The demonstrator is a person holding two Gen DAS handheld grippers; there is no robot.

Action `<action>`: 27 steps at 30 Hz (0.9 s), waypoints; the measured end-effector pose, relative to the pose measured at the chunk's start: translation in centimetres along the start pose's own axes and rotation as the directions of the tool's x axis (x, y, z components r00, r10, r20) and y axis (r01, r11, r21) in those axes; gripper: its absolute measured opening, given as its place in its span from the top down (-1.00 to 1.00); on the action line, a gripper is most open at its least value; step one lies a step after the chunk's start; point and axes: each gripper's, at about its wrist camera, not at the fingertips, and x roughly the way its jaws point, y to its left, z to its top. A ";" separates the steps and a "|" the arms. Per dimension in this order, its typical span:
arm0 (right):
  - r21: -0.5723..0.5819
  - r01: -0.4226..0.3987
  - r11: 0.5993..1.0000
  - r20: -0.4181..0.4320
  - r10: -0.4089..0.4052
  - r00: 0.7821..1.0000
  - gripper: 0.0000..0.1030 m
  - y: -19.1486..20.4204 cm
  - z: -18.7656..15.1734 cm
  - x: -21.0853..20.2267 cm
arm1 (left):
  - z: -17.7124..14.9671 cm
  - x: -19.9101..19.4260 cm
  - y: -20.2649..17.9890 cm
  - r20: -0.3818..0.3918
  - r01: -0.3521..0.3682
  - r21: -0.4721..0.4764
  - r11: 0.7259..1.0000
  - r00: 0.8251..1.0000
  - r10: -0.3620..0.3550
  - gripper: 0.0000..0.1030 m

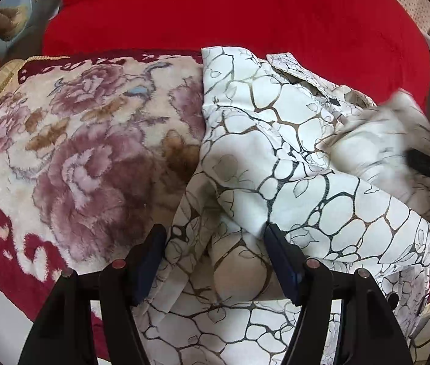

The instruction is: Fold large clothes

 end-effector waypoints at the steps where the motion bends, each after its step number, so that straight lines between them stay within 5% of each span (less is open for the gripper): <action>1: 0.036 -0.014 0.999 0.026 0.013 1.000 0.84 -1.4 -0.5 -1.0 | 0.1 -0.4 0.2 0.009 -0.005 -0.002 1.000 1.000 0.005 -0.32; 4: 0.145 -0.038 0.989 0.102 0.023 0.995 0.84 -6.5 -3.1 -4.6 | 0.6 -2.3 0.2 0.064 -0.020 0.000 1.000 0.998 0.020 -0.32; 9: 0.354 -0.232 0.906 0.190 0.174 0.966 0.63 -15.4 -11.0 -8.0 | 1.9 -5.8 -2.9 0.177 -0.001 0.055 0.998 0.984 -0.008 -0.32; 11: 0.438 -0.260 0.860 0.187 0.196 0.963 -0.03 -18.0 -14.9 -8.4 | 2.0 -6.3 -4.6 0.193 0.012 0.087 0.996 0.981 -0.029 -0.32; 13: 0.522 -0.269 0.809 0.200 0.190 0.961 -0.39 -20.1 -17.6 -8.8 | 2.2 -6.5 -6.5 0.195 0.031 0.118 0.993 0.979 -0.054 -0.32; 17: 0.576 -0.305 0.758 0.295 0.155 0.943 -0.39 -22.6 -18.2 -11.0 | 2.1 -4.6 -9.5 0.149 0.020 0.154 0.988 0.988 -0.043 -0.32; 22: 0.499 -0.294 0.815 0.346 0.123 0.930 -0.35 -21.2 -14.1 -11.7 | 0.6 0.4 -10.0 0.037 -0.075 0.168 0.983 0.997 0.070 -0.32; 24: 0.463 -0.248 0.851 0.309 0.107 0.945 -0.17 -19.8 -12.1 -10.7 | 0.0 1.9 -9.5 0.008 -0.122 0.157 0.980 0.992 0.122 -0.32; 26: 0.450 -0.201 0.870 0.210 0.116 0.971 0.22 -18.8 -10.8 -8.1 | -0.4 2.3 -9.1 0.017 -0.133 0.145 0.980 0.991 0.132 -0.34; 27: 0.454 -0.160 0.876 0.134 0.111 0.985 0.22 -18.5 -10.3 -6.0 | -0.5 2.3 -9.1 0.025 -0.144 0.152 0.978 0.990 0.141 -0.36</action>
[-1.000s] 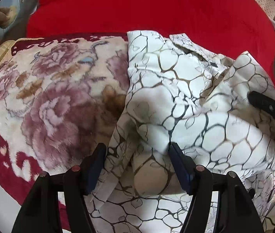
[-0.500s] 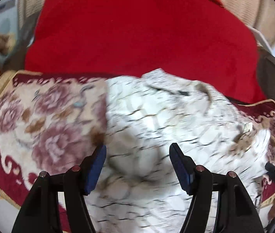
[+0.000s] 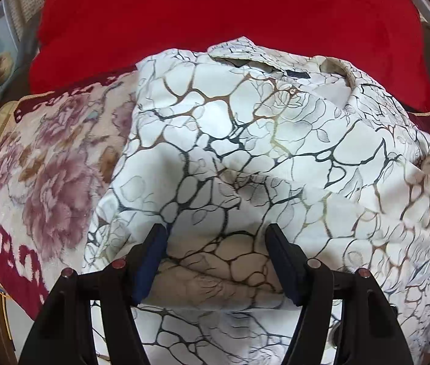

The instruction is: Fold large clothes

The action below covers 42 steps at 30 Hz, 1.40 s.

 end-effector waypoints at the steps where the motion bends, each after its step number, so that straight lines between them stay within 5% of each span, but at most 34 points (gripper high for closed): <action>1: -0.004 0.042 0.999 -0.044 -0.042 0.998 0.25 0.0 -0.1 1.5 | -0.1 0.0 -0.1 0.001 -0.014 0.013 1.000 1.000 0.014 -0.36; 6: -0.113 0.170 0.979 -0.030 -0.174 0.984 0.21 1.9 -0.2 3.2 | -0.9 -1.8 1.1 0.017 0.021 -0.021 1.000 1.000 -0.021 -0.36; 11: -0.092 0.099 0.991 0.078 -0.092 0.993 -0.06 2.6 -0.9 -2.5 | -2.6 -6.0 2.6 0.134 0.026 -0.044 0.999 0.991 -0.020 -0.36; 14: -0.127 0.056 0.990 0.119 -0.041 0.992 -0.09 3.8 -1.9 -5.2 | -3.2 -5.9 2.5 0.123 -0.013 -0.038 0.999 0.992 0.018 -0.37; 17: -0.153 0.077 0.985 0.021 -0.074 0.997 -0.09 4.6 -3.0 -2.8 | -4.3 -5.6 2.0 0.086 -0.024 -0.038 0.999 0.996 0.027 -0.37; 20: -0.132 0.101 0.986 -0.149 -0.121 0.981 -0.09 3.6 -4.5 1.5 | -5.4 -7.8 1.3 0.140 -0.021 -0.027 0.999 0.990 0.025 -0.37; 21: -0.135 0.102 0.986 -0.123 -0.119 0.985 -0.09 3.6 -4.7 1.3 | -5.8 -8.9 1.1 0.169 -0.030 -0.018 0.999 0.985 0.032 -0.37; 31: -0.225 -0.004 0.974 0.080 0.023 0.997 -0.09 7.7 -5.5 -8.6 | -8.8 -19.4 0.3 0.415 -0.123 -0.014 0.992 0.902 0.118 -0.43; 42: -0.285 -0.076 0.956 0.271 0.156 0.950 -0.09 9.2 -7.9 -22.4 | -11.9 -27.7 -0.4 0.568 -0.225 -0.001 0.974 0.802 0.186 -0.65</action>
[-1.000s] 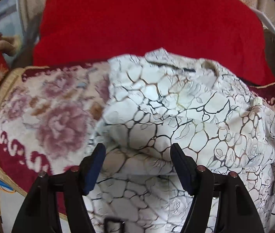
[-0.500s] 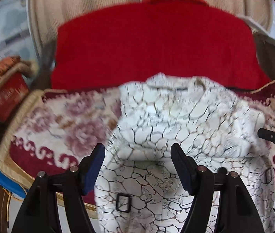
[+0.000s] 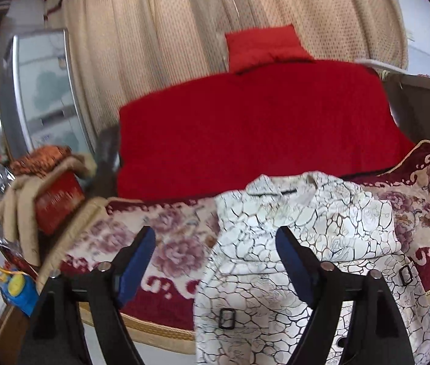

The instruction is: Fold large clothes

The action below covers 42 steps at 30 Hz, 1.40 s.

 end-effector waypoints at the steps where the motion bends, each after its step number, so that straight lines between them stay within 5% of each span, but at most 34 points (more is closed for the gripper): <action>1: -0.011 -0.005 1.000 0.020 0.006 1.000 -0.09 0.4 0.2 -1.3 | 0.2 -1.0 0.2 0.019 -0.014 0.009 1.000 1.000 0.014 -0.68; 9: -0.129 -0.001 0.992 0.246 0.033 0.969 -0.35 2.3 0.6 -13.8 | -0.3 -8.4 4.3 0.147 -0.094 0.082 0.992 0.986 0.081 -0.76; 11: -0.159 0.037 0.987 0.305 0.013 0.952 -0.39 2.4 0.1 -17.4 | -0.6 -10.2 6.6 0.175 -0.151 0.100 0.984 0.976 0.132 -0.76; 13: -0.190 0.086 0.978 0.347 -0.015 0.938 -0.42 2.4 -0.6 -20.5 | -0.8 -12.6 9.6 0.215 -0.271 0.130 0.954 0.947 0.240 -0.76; 18: -0.188 0.220 0.957 0.465 -0.110 0.878 -0.64 1.1 -2.3 -27.6 | -0.7 -18.9 18.3 0.271 -0.551 0.145 0.822 0.821 0.503 -0.79; 20: -0.139 0.258 0.956 0.500 -0.157 0.851 -0.64 0.1 -2.4 -29.8 | -0.4 -21.9 21.9 0.287 -0.672 0.141 0.727 0.731 0.619 -0.90; 22: -0.083 0.276 0.958 0.530 -0.192 0.826 -0.64 -1.0 -2.2 -32.1 | -0.1 -24.9 25.0 0.294 -0.778 0.118 0.618 0.621 0.726 -0.91; 25: -0.029 0.313 0.949 0.553 -0.245 0.796 -0.64 -2.2 -1.6 -34.5 | 0.0 -28.0 27.5 0.283 -0.824 0.078 0.561 0.558 0.780 -0.95; 26: -0.021 0.320 0.947 0.546 -0.257 0.798 -0.65 -2.6 -1.4 -35.3 | -0.1 -28.5 27.8 0.276 -0.820 0.064 0.568 0.562 0.780 -1.00; 27: -0.020 0.323 0.946 0.534 -0.263 0.803 -0.65 -2.6 -1.3 -35.7 | -0.6 -28.8 27.9 0.260 -0.794 0.065 0.605 0.599 0.757 -1.00; 28: -0.020 0.327 0.945 0.521 -0.269 0.810 -0.66 -2.6 -1.3 -35.9 | -1.2 -28.2 27.6 0.237 -0.745 0.099 0.660 0.662 0.711 -1.00; 30: -0.032 0.344 0.938 0.477 -0.289 0.830 -0.69 -2.5 -1.7 -35.3 | -3.0 -26.3 26.3 0.207 -0.658 0.154 0.737 0.751 0.627 -1.00; 32: -0.052 0.344 0.938 0.402 -0.295 0.866 -0.69 -2.9 -2.6 -33.9 | -5.8 -22.1 24.5 0.118 -0.484 0.185 0.856 0.875 0.469 -1.00; 34: -0.062 0.331 0.942 0.319 -0.296 0.900 -0.69 -3.3 -3.8 -32.0 | -8.7 -17.7 23.0 -0.012 -0.291 0.146 0.945 0.955 0.296 -1.00; 36: -0.057 0.292 0.955 0.198 -0.276 0.941 -0.69 -4.2 -5.3 -29.3 | -12.1 -12.8 21.6 -0.150 -0.104 0.055 0.993 0.982 0.112 -1.00; 37: -0.053 0.278 0.959 0.125 -0.270 0.955 -0.69 -4.8 -6.3 -27.7 | -14.3 -9.7 20.6 -0.222 -0.033 0.005 0.999 0.974 0.034 -1.00; 39: -0.031 0.244 0.969 0.025 -0.244 0.970 -0.69 -5.9 -8.1 -25.1 | -17.6 -5.4 19.2 -0.330 -0.011 -0.047 0.999 0.944 -0.005 -1.00; 42: 0.009 0.221 0.975 -0.133 -0.218 0.967 -0.69 -7.7 -11.3 -20.6 | -21.0 -1.2 16.0 -0.428 0.055 -0.077 0.995 0.900 -0.083 -1.00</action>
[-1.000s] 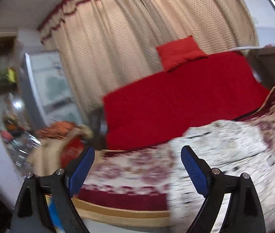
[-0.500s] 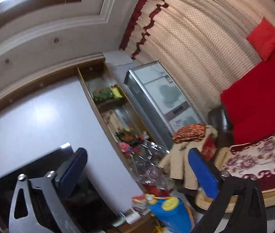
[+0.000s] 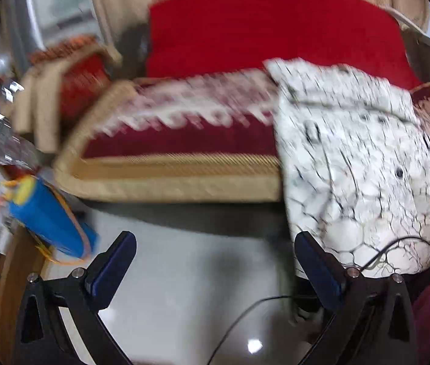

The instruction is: Fold large clothes

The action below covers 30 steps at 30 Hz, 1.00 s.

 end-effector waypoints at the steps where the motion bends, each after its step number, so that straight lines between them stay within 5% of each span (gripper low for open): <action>1: 0.005 -0.019 1.000 -0.023 0.019 1.000 -0.69 -0.1 -0.6 1.4 | -0.6 0.7 -1.0 -0.015 0.020 0.006 1.000 1.000 -0.020 -1.00; 5: 0.090 -0.094 0.992 -0.141 0.106 0.984 -0.69 -0.9 -3.4 7.2 | -0.6 4.6 -2.4 -0.063 0.146 -0.010 0.989 0.987 -0.146 -1.00; 13: 0.378 -0.178 0.909 -0.231 0.278 0.932 -0.69 -6.2 -7.5 16.4 | 0.0 12.0 -3.5 -0.163 0.366 -0.079 0.927 0.913 -0.374 -1.00; 15: 0.435 -0.234 0.870 -0.210 0.350 0.913 -0.69 -7.0 -7.9 17.5 | -0.1 13.0 -3.5 -0.166 0.397 -0.104 0.912 0.897 -0.409 -1.00; 18: 0.496 -0.289 0.819 -0.200 0.432 0.879 -0.69 -7.4 -8.4 19.1 | -0.3 14.3 -3.6 -0.161 0.490 -0.160 0.857 0.844 -0.512 -1.00; 21: 0.494 -0.289 0.820 -0.238 0.447 0.862 -0.69 -6.7 -8.7 20.2 | -0.3 14.9 -3.5 -0.122 0.483 -0.186 0.856 0.853 -0.508 -1.00; 22: 0.489 -0.292 0.822 -0.253 0.454 0.854 -0.69 -6.3 -8.8 20.5 | -0.5 15.3 -3.1 -0.102 0.517 -0.222 0.827 0.831 -0.547 -1.00; 27: 0.453 -0.311 0.836 -0.276 0.463 0.842 -0.67 -4.4 -8.3 20.8 | -1.6 17.3 -2.6 -0.111 0.582 -0.308 0.753 0.764 -0.636 0.00; 28: 0.443 -0.316 0.839 -0.278 0.463 0.842 -0.63 -4.1 -8.2 20.8 | -2.0 18.1 -2.8 -0.121 0.600 -0.323 0.732 0.740 -0.661 0.07; 30: 0.418 -0.312 0.853 -0.288 0.450 0.845 -0.47 -3.1 -7.9 20.9 | -2.4 18.8 -2.9 -0.115 0.616 -0.340 0.711 0.723 -0.681 0.10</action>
